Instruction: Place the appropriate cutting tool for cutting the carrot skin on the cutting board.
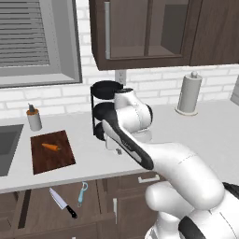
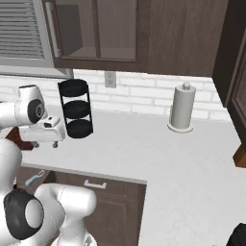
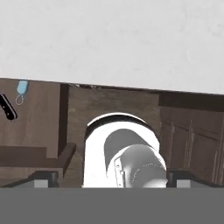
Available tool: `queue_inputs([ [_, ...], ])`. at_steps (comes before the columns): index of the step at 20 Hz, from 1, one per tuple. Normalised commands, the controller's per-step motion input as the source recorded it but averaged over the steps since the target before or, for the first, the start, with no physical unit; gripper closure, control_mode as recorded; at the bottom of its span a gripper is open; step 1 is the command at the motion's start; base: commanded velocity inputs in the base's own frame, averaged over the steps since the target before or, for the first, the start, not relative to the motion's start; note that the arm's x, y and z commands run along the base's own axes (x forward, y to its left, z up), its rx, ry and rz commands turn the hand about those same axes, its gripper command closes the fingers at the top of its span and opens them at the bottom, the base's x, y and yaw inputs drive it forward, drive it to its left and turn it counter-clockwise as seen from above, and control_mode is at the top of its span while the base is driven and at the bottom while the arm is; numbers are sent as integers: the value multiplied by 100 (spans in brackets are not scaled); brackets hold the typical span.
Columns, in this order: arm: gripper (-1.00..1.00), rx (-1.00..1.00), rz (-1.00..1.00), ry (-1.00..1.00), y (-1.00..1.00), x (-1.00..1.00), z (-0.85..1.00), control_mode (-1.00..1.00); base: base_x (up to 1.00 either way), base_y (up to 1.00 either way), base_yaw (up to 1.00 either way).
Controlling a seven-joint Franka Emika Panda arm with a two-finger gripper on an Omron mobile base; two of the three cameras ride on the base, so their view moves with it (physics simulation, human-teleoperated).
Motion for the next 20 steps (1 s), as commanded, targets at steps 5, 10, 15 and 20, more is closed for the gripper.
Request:
queue_inputs([
  [5,-100,7,1,40,67,-14,-93,-100,0,0,0],
  [10,-100,1,-20,12,100,-2,-79,-100,0,0,0],
  [15,-100,4,-30,-4,87,-17,-44,-100,0,0,0],
  [20,-100,0,-34,-11,36,-15,-18,-100,0,0,0],
])
